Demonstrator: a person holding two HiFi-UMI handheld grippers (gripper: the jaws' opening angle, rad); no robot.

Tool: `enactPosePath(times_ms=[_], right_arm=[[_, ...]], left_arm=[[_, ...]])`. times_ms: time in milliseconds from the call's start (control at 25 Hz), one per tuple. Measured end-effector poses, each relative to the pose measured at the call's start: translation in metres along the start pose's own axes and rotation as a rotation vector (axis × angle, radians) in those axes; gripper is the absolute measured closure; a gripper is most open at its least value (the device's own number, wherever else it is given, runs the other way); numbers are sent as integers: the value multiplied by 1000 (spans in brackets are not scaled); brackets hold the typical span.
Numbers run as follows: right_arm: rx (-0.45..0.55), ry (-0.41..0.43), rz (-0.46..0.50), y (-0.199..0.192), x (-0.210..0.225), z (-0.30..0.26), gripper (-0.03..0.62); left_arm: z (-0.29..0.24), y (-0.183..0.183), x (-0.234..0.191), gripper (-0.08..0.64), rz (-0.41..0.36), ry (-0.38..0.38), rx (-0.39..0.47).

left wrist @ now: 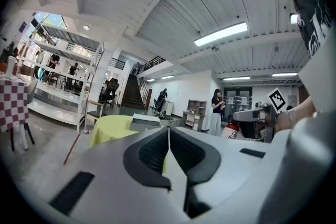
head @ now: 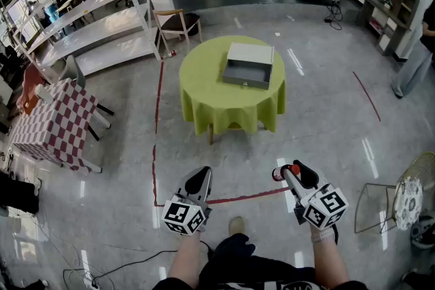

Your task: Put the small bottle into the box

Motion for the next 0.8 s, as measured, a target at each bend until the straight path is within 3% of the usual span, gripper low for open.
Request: enactPosePath(times_ms=[360,800], right_arm=[[-4,-27,-22,6,19,-76,443],[11,-32,-28,17,14,-113,444]], left_arm=[[-53,14,-64,545,4,-37,-8],[-62,21,-105,545,21,-41,12]])
Point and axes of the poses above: the fingertips, and each gripper's own axes: z backward along the fingers, x to its right, y out of its top, the point moved 5 cm from there along z, backward along the fingers, and after that the axes turned 14 degrees about -y, right-handed, at the moved point
